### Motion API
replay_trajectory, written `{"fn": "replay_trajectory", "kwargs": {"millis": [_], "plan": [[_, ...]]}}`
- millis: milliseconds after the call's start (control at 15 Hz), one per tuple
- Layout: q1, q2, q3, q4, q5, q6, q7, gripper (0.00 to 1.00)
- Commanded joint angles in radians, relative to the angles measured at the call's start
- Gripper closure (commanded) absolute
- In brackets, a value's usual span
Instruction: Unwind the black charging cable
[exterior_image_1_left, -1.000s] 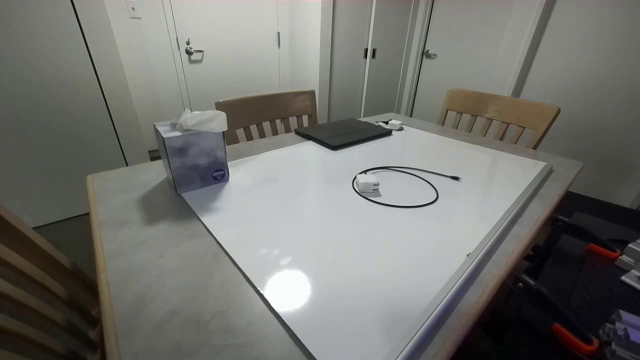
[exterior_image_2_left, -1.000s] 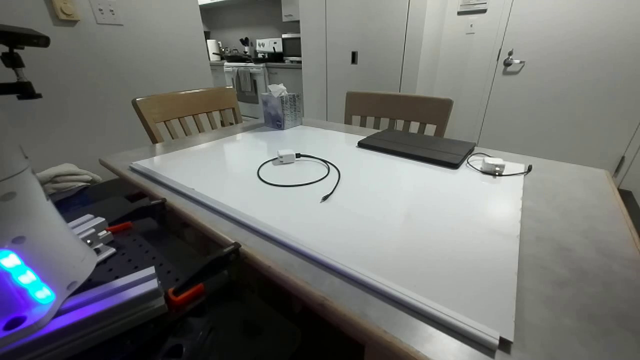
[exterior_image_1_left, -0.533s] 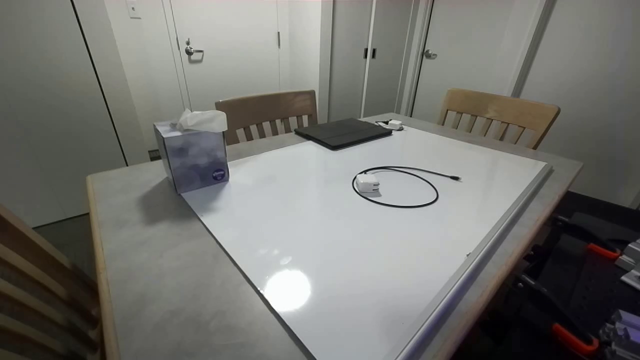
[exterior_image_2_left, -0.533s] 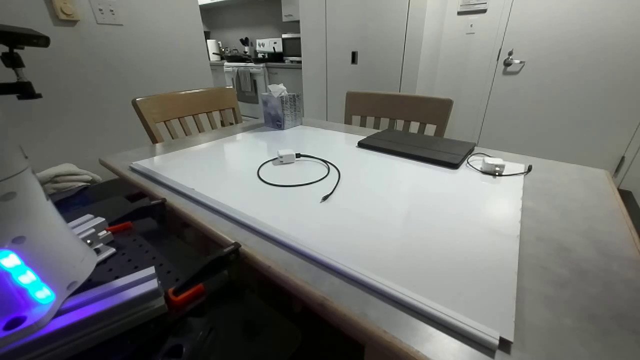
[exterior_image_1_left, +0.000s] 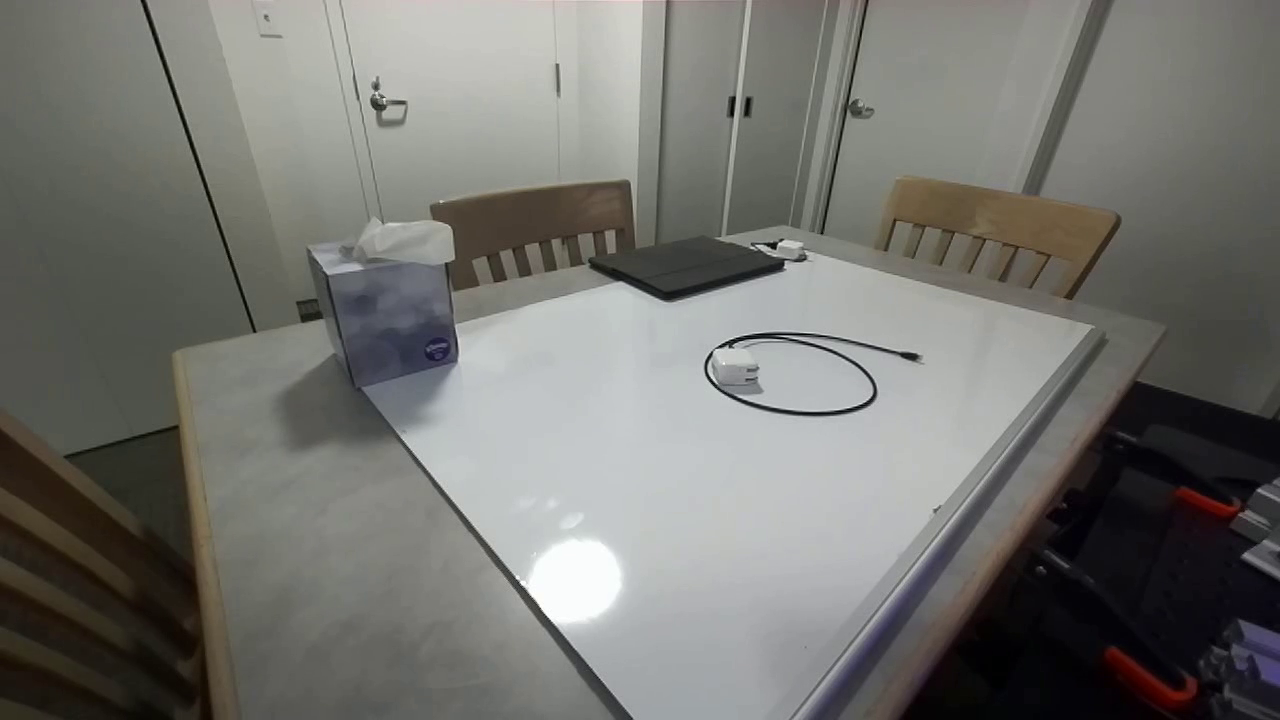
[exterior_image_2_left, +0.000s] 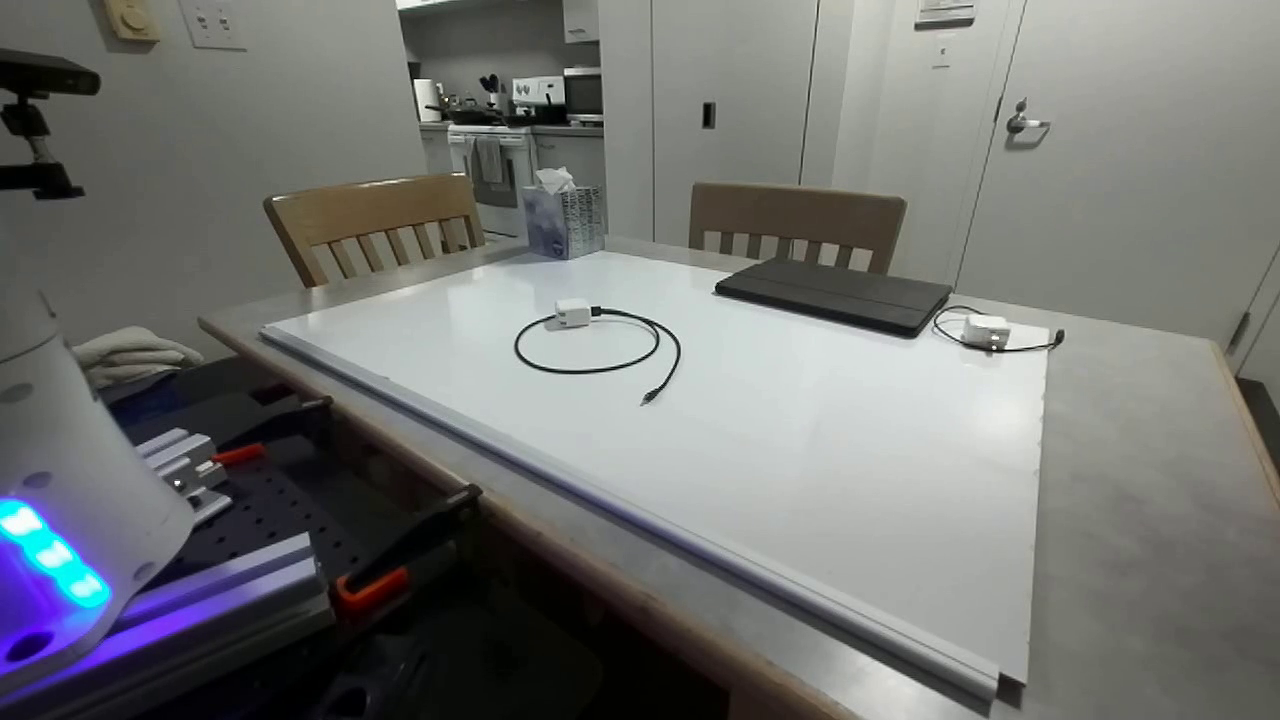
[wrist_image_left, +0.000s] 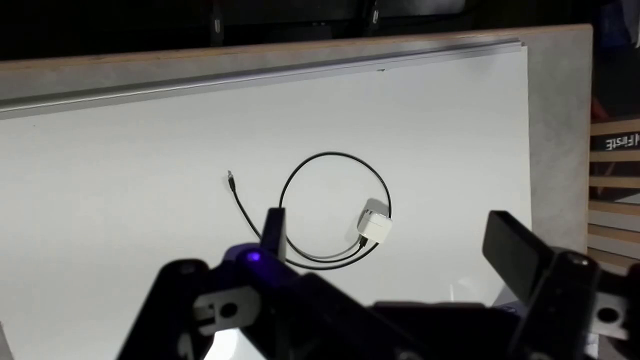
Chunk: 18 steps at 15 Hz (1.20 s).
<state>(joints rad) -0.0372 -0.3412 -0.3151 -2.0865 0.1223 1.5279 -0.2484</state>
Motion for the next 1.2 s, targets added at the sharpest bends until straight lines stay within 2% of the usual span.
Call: {"fn": "replay_trajectory", "kwargs": {"millis": [0, 133, 600, 867, 1133], "plan": [[-0.04, 0.006, 0.033, 0.004, 0.01, -0.005, -0.011, 0.0], [-0.042, 0.004, 0.05, 0.013, -0.019, 0.001, -0.006, 0.0], [-0.016, 0.138, 0.096, 0.112, -0.008, -0.048, -0.039, 0.0], [-0.019, 0.239, 0.13, 0.144, -0.053, -0.001, -0.08, 0.0], [-0.033, 0.331, 0.137, 0.168, -0.069, 0.069, -0.161, 0.0]]}}
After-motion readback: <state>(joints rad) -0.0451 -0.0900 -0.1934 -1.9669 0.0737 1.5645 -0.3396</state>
